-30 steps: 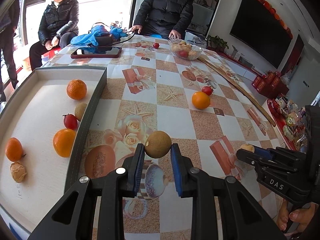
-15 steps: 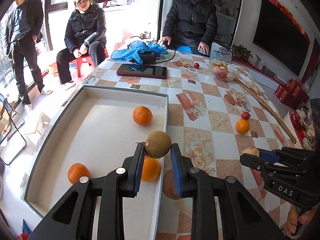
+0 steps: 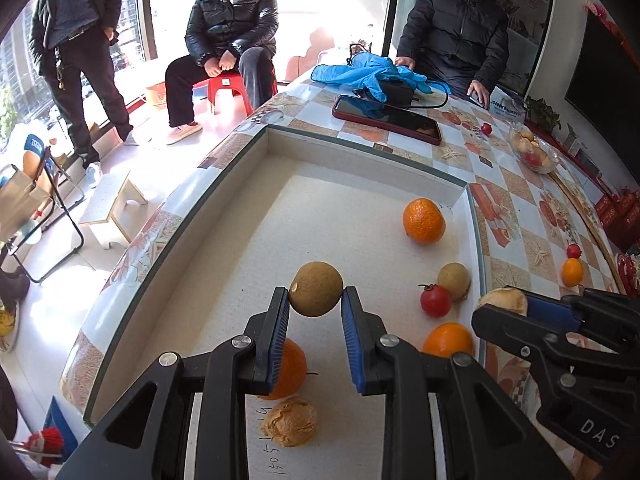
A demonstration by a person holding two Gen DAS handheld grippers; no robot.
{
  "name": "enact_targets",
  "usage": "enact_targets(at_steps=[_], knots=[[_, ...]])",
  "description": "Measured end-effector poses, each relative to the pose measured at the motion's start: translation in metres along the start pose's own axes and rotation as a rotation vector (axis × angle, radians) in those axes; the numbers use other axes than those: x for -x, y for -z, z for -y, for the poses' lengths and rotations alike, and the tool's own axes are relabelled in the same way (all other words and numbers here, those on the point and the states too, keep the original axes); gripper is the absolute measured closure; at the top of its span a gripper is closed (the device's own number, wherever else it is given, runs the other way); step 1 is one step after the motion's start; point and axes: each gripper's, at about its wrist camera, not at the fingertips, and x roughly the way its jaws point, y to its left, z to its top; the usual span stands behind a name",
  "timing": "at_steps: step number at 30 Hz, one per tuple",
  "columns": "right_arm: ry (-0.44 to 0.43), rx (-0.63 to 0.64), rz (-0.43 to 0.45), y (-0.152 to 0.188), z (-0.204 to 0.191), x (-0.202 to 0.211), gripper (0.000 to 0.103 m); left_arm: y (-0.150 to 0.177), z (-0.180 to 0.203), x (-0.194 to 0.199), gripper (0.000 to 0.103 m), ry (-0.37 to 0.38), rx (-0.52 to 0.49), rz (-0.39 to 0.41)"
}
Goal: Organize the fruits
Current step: 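Carry the kiwi over the white tray with the left tool while the right tool carries the wrinkled fruit, then open both tools to drop the kiwi and wrinkled fruit into the tray, then move both open tools back toward the remaining orange and tomato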
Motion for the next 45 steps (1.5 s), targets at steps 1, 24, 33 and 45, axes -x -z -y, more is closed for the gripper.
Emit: enact_targets(at_steps=[1,24,33,45], knots=[[-0.002,0.003,-0.004,-0.002,-0.003,-0.004,0.079,-0.001,-0.001,-0.001,0.074,-0.003,0.003,0.0],[0.246,-0.032,0.072,0.056,0.048,0.042,0.0,0.001,0.019,0.062,0.022,0.066,0.162,0.16],[0.432,-0.113,0.048,0.179,0.091,0.073,0.0,0.034,0.167,0.065,0.022,0.338,0.051,0.06],[0.397,-0.209,0.143,0.219,0.102,0.093,0.0,0.045,0.242,0.087,0.022,0.421,-0.064,0.042]])
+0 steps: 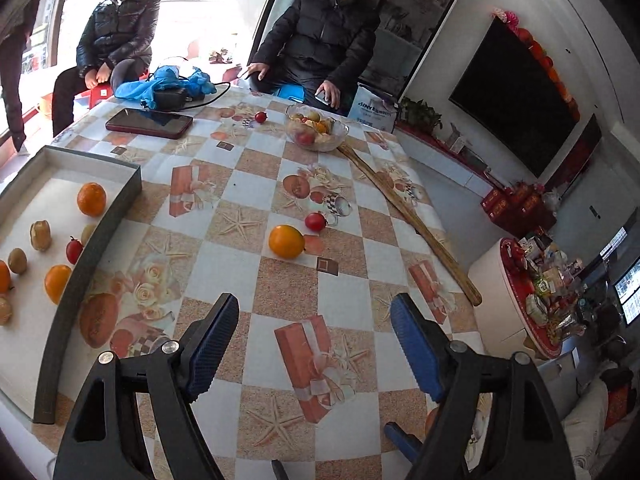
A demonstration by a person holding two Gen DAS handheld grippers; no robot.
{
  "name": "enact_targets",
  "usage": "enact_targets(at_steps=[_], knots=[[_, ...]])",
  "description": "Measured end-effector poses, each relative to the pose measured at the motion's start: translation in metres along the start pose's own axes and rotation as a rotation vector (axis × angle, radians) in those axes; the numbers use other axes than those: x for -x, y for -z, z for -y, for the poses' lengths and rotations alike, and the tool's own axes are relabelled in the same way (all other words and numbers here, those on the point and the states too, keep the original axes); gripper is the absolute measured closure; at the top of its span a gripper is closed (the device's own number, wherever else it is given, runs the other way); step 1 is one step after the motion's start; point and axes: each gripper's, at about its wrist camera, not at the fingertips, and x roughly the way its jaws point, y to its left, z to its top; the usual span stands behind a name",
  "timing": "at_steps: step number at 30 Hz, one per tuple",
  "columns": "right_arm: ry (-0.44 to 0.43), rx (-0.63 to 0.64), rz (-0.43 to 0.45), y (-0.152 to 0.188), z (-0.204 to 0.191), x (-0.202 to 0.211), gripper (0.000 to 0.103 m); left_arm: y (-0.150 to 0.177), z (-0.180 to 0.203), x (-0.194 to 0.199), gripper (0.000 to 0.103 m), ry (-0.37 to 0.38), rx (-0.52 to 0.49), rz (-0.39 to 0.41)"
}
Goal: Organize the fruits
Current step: 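Move both open tools back toward the remaining orange and tomato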
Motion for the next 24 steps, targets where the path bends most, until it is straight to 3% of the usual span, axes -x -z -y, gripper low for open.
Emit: enact_targets(at_steps=[11,24], knots=[[-0.001,-0.002,0.024,0.005,-0.005,0.003,0.0,0.007,0.035,-0.004,0.022,-0.108,-0.141,0.0],[-0.003,-0.003,0.012,0.002,-0.009,0.001,0.0,0.007,0.042,-0.007,0.022,-0.156,-0.197,-0.002]])
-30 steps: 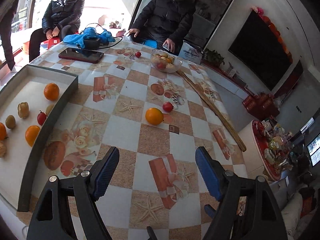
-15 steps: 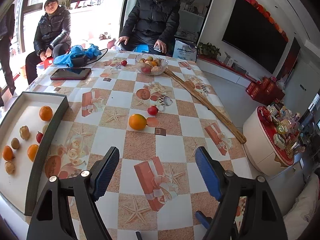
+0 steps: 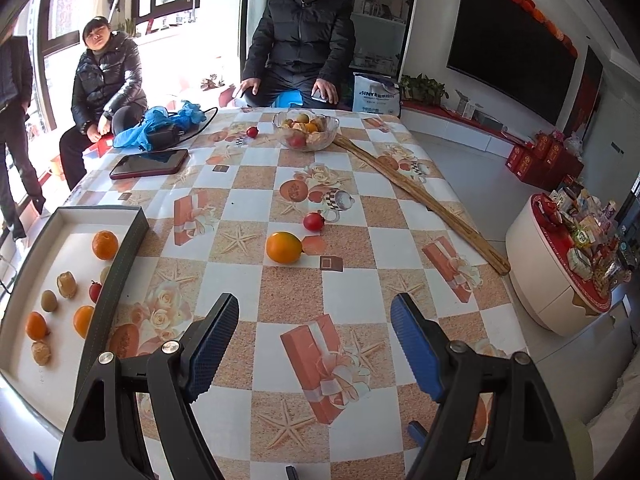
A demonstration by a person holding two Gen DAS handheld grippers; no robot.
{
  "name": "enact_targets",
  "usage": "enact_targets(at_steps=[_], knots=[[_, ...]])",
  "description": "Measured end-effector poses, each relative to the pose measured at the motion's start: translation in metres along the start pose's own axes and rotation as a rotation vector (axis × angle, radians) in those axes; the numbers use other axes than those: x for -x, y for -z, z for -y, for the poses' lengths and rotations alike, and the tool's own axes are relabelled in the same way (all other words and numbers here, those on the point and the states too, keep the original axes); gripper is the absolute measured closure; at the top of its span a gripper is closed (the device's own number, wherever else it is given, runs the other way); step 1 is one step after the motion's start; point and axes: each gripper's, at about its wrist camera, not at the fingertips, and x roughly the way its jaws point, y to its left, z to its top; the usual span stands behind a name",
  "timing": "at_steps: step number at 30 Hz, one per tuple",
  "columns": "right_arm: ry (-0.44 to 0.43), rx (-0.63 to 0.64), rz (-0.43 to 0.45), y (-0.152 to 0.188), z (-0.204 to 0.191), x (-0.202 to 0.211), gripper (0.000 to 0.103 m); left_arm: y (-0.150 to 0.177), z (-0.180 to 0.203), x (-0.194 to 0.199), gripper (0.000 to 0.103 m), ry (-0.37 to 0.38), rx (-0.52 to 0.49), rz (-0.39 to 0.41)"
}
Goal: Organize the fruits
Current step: 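Move both open tools back toward the remaining orange and tomato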
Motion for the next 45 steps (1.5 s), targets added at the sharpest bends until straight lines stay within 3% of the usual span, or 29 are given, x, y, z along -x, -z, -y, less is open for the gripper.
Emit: enact_targets(at_steps=[29,34,39,45], knots=[[-0.002,-0.002,-0.008,-0.002,0.001,-0.002,0.0,-0.001,0.002,-0.001,0.022,-0.022,-0.018,0.003],[-0.042,0.042,-0.07,-0.011,0.0,-0.005,0.0,-0.006,-0.02,-0.003,0.022,-0.102,-0.021,0.018],[-0.053,0.051,-0.086,-0.015,0.001,-0.008,0.0,-0.002,-0.051,-0.007,0.022,-0.267,-0.066,0.021],[-0.037,0.032,-0.057,-0.013,-0.006,-0.007,0.0,0.015,-0.063,-0.007,0.022,-0.311,-0.111,0.018]])
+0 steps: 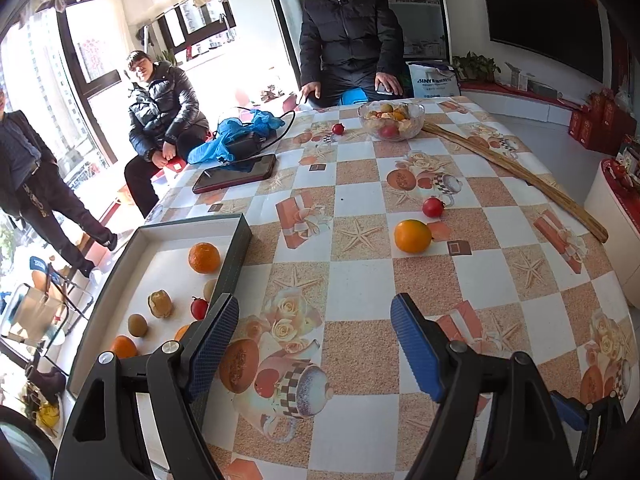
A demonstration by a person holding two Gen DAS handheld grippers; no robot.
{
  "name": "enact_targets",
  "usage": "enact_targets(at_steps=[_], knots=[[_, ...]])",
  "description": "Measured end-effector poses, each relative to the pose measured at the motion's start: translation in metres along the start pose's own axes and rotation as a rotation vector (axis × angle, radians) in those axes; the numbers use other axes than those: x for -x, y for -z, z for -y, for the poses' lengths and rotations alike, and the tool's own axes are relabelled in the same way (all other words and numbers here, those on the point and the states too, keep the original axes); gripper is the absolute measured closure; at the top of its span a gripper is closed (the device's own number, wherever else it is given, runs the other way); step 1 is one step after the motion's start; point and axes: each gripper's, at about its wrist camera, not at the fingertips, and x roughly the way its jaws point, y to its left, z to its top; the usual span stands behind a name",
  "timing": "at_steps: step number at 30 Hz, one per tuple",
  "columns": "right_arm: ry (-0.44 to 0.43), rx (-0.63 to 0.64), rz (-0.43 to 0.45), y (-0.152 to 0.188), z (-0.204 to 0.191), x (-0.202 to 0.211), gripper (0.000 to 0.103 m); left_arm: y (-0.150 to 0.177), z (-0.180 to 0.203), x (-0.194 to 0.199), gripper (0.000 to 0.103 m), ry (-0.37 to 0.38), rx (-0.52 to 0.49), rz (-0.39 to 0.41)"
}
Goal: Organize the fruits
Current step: 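Move both open tools back toward the remaining orange and tomato, then lower the right tool onto the red tomato and close it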
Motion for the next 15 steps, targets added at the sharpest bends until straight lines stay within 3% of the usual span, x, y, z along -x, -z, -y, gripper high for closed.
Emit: enact_targets(at_steps=[3,6,10,15], knots=[[0.0,-0.001,-0.004,0.003,-0.001,0.003,0.0,0.002,0.001,-0.001,0.022,0.007,-0.01,-0.009],[-0.006,0.002,-0.034,0.002,0.003,0.0,0.0,-0.003,-0.003,-0.003,0.021,0.061,0.002,-0.03],[-0.051,-0.054,-0.115,-0.003,0.042,0.008,0.0,-0.017,-0.027,-0.012,0.021,0.116,0.065,-0.074],[-0.1,-0.201,-0.151,-0.065,0.092,-0.004,0.0,-0.026,-0.041,-0.026,0.021,0.068,0.011,-0.099]])
